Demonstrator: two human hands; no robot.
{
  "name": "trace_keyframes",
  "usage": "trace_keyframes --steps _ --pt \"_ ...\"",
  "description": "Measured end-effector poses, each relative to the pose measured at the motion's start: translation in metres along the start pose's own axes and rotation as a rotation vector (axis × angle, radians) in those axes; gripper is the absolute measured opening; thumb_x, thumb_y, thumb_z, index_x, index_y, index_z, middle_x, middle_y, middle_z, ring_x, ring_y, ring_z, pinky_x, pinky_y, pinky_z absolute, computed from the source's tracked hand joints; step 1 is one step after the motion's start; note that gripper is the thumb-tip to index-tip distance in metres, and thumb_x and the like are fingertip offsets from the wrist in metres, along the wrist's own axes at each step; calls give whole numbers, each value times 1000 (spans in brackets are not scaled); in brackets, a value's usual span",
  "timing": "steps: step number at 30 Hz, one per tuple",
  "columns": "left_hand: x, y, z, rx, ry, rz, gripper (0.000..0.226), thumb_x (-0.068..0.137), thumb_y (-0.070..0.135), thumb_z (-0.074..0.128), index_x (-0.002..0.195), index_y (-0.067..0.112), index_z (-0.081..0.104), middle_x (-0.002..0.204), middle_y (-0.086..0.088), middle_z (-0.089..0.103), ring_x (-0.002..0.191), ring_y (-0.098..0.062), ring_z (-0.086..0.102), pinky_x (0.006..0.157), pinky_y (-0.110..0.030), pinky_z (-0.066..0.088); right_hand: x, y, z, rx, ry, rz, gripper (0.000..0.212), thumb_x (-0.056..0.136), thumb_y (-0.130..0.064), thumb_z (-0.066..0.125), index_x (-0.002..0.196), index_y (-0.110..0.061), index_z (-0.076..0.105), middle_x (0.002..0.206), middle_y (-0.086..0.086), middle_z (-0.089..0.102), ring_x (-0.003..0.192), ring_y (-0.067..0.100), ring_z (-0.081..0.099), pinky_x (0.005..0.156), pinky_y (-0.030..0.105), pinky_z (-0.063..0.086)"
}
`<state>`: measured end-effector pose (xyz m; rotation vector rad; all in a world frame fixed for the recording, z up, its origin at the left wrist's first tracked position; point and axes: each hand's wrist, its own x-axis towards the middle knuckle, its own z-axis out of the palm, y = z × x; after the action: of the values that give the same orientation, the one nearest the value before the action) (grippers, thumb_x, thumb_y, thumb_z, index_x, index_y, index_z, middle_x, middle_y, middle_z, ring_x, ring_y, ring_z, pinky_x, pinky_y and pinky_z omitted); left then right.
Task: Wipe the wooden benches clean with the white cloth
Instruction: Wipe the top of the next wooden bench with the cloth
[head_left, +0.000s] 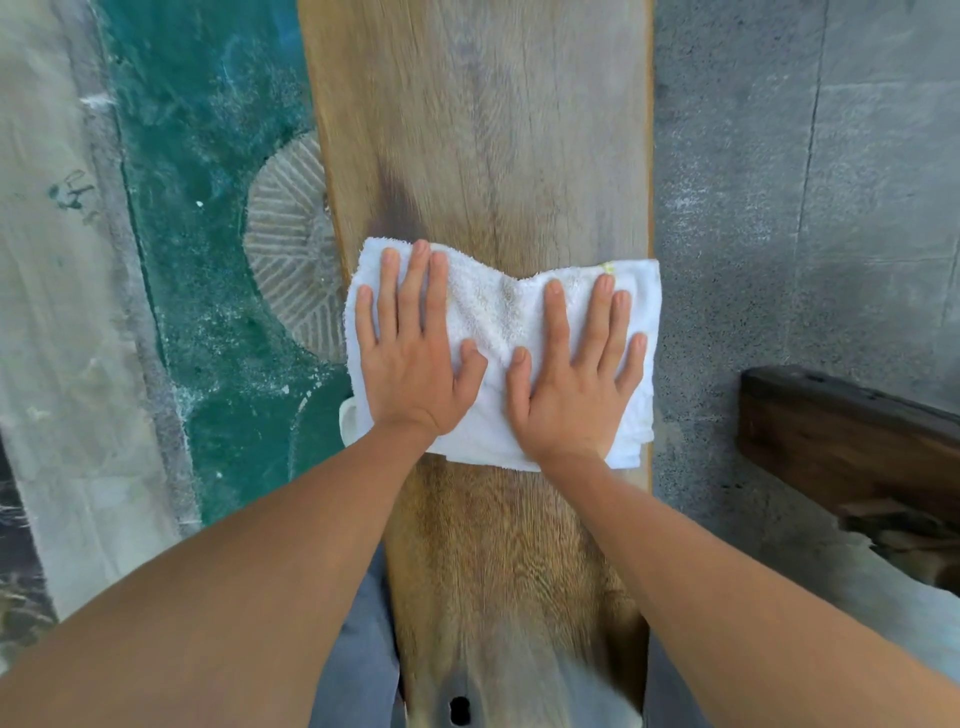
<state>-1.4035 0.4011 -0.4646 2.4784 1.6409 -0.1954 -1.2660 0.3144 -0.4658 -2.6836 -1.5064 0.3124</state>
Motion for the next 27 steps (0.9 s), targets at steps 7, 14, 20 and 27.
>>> trace_keyframes --steps 7,14,20,27 --pt "19 -2 -8 -36 17 12 85 88 45 41 161 13 11 170 -4 9 157 -25 6 126 -53 10 32 -14 -15 43 -3 31 63 101 -50 41 160 -40 25 172 4 15 159 23 13 125 52 12" --pt "231 -15 -47 -162 148 -164 102 81 62 24 152 -11 16 162 -34 14 152 -49 5 122 -65 5 251 -67 -35 143 5 39 60 97 -50 25 155 -37 33 170 5 20 159 29 7 126 54 -2" --pt "215 -17 -45 -110 33 -132 74 94 55 14 154 15 33 159 -10 35 151 -31 26 124 -47 16 235 -68 -42 51 5 -31 61 103 -48 19 162 -32 20 172 8 13 160 28 5 128 51 1" --pt "42 14 -19 -131 0 -179 67 101 39 27 161 10 15 169 -10 12 157 -28 10 126 -48 15 115 -26 -24 54 -18 -213 61 105 -50 29 163 -33 19 172 9 13 160 27 11 126 51 10"
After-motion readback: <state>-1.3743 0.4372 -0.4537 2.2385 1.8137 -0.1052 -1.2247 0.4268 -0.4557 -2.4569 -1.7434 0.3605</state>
